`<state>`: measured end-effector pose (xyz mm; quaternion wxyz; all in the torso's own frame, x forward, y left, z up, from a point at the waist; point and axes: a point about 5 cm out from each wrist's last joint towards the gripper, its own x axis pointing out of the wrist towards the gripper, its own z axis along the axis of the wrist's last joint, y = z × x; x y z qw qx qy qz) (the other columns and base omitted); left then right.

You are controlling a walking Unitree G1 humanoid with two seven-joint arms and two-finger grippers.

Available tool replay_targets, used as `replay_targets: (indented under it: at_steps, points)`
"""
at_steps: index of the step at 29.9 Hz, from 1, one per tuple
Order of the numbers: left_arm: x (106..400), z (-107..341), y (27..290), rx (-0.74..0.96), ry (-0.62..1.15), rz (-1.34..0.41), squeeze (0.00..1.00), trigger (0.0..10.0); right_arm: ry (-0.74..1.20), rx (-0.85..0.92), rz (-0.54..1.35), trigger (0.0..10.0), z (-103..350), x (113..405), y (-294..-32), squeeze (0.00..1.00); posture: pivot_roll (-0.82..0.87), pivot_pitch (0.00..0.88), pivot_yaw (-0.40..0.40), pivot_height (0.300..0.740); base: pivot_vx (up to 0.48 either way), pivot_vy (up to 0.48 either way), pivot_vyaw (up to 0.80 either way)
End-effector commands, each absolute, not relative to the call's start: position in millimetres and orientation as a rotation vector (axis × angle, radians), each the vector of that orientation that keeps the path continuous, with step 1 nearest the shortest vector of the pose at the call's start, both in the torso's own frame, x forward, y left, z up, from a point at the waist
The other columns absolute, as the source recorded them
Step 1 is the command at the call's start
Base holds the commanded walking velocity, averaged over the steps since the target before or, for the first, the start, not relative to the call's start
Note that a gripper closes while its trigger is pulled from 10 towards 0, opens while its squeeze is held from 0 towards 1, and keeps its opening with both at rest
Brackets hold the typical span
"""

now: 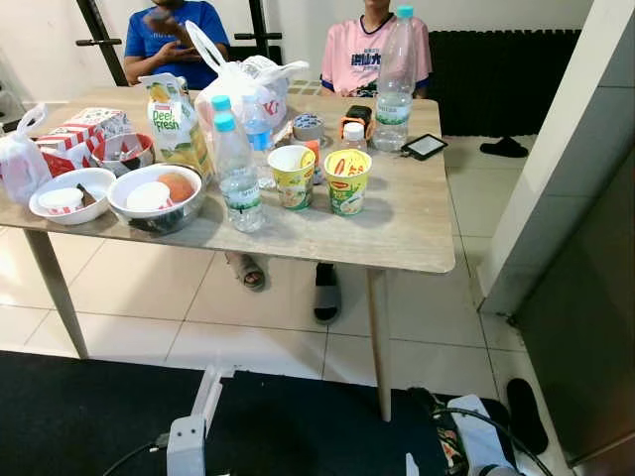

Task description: Restocking fridge

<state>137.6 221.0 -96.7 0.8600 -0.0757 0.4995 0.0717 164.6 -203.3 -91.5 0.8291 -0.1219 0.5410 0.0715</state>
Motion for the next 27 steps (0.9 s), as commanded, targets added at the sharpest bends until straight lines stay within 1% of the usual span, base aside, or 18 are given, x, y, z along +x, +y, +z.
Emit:
replay_targets:
  at_steps: [1,8,18,27]
  points:
    - [130.5,-100.6,215.3,-0.152,1.082,0.14,0.0,10.0,1.135,-0.267,0.156,10.0,-90.1,167.0,-204.7,0.0,-0.01,0.0,0.006,0.74,0.0,0.0,0.0]
    - [126.2,-102.3,213.8,-0.146,1.098,0.137,0.0,10.0,1.151,-0.279,0.164,10.0,-92.0,162.4,-205.0,0.0,0.0,0.0,0.01,0.74,0.0,0.0,0.0]
    - [123.2,-102.1,219.8,-0.126,1.108,0.141,0.0,10.0,1.163,-0.291,0.196,10.0,-94.0,160.0,-199.0,0.0,-0.01,0.0,0.026,0.74,0.0,0.0,0.0]
    - [116.5,-103.4,223.3,-0.097,1.132,0.124,0.0,10.0,1.193,-0.33,0.223,10.0,-96.6,151.5,-202.9,0.0,-0.02,0.0,0.033,0.74,0.0,0.0,0.0]
